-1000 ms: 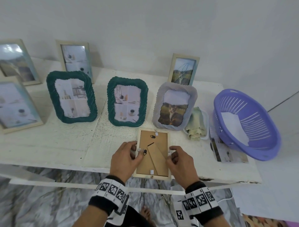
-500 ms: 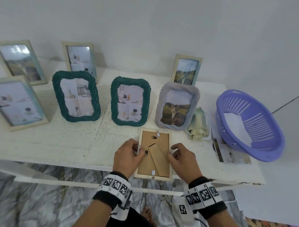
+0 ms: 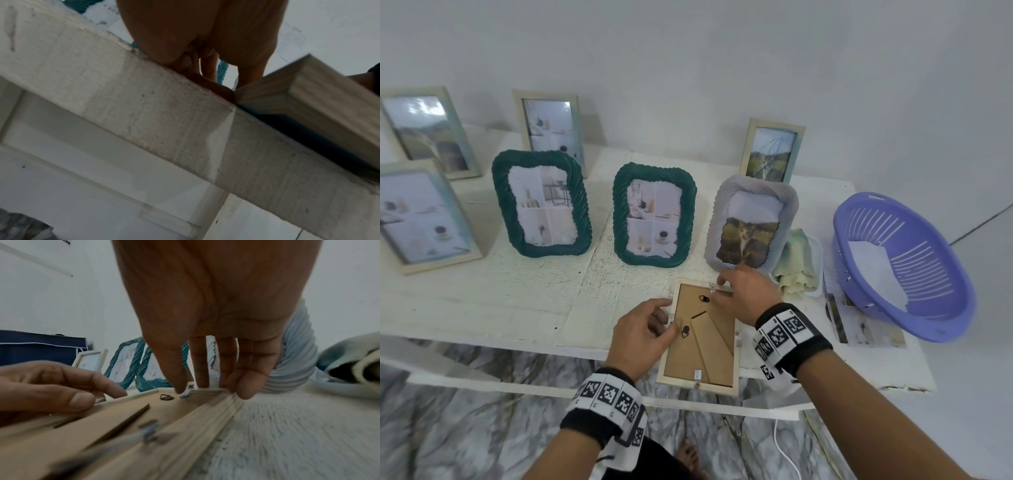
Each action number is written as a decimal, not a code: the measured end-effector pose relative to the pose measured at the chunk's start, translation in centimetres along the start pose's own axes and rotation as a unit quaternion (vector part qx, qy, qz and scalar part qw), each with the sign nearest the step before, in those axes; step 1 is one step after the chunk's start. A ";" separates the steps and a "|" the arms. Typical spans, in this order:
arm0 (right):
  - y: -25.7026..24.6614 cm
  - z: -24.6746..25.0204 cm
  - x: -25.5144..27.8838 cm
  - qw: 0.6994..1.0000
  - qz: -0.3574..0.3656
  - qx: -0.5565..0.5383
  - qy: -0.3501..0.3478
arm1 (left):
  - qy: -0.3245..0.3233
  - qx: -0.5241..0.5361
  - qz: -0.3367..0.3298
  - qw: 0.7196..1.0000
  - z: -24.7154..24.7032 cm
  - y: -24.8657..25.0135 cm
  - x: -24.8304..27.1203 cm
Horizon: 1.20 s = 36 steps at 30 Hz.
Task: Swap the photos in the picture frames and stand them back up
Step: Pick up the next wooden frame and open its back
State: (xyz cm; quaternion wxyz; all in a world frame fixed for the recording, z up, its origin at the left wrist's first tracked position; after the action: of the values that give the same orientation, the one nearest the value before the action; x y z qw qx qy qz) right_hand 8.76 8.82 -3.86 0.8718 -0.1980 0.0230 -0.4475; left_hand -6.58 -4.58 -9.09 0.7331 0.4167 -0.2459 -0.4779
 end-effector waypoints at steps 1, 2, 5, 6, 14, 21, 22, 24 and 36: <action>0.0 -0.1 -0.2 1.000 0.007 0.002 -0.007 | 0.001 0.001 0.002 1.000 0.0 0.0 0.0; -0.1 -0.2 -0.4 1.000 0.015 0.000 -0.015 | 0.001 0.003 0.003 1.000 0.0 0.0 0.0; 0.1 -0.5 -1.2 0.999 0.032 -0.008 -0.040 | -0.002 0.006 -0.003 1.000 0.1 0.2 0.1; 0.2 -0.5 -1.4 0.998 0.035 -0.009 -0.049 | -0.003 0.005 -0.007 1.000 0.1 0.2 0.1; -0.2 -0.4 -1.7 0.991 0.099 0.009 -0.086 | -0.010 -0.010 -0.030 0.999 0.0 0.4 0.0; -1.0 -1.0 -2.6 0.982 0.104 0.096 -0.125 | -0.031 0.006 -0.031 0.999 0.1 0.3 -0.1; -1.2 -0.9 -2.7 0.981 0.102 0.105 -0.129 | -0.033 0.006 -0.030 0.999 0.1 0.3 -0.1; -1.4 -0.7 -3.0 0.981 0.090 0.110 -0.133 | -0.034 0.008 -0.027 0.999 0.1 0.3 -0.2; -1.3 0.7 0.0 0.998 0.021 0.056 -0.020 | -0.006 0.038 0.021 0.999 -0.2 -0.2 -0.7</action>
State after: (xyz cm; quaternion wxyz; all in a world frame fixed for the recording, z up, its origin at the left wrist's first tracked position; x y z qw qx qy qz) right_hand 7.95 8.34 -2.78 0.8911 -0.1574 -0.0156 -0.4253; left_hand -6.79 -3.93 -9.33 0.7253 0.4356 -0.2773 -0.4553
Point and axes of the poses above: each hand's wrist, its own x-axis away from the middle knuckle, its own z-axis out of the back of the hand, y = z × x, the point moved 6 cm from there along -x, towards the middle knuckle, and after that the axes turned 5 degrees about -x, right-handed, at the moved point
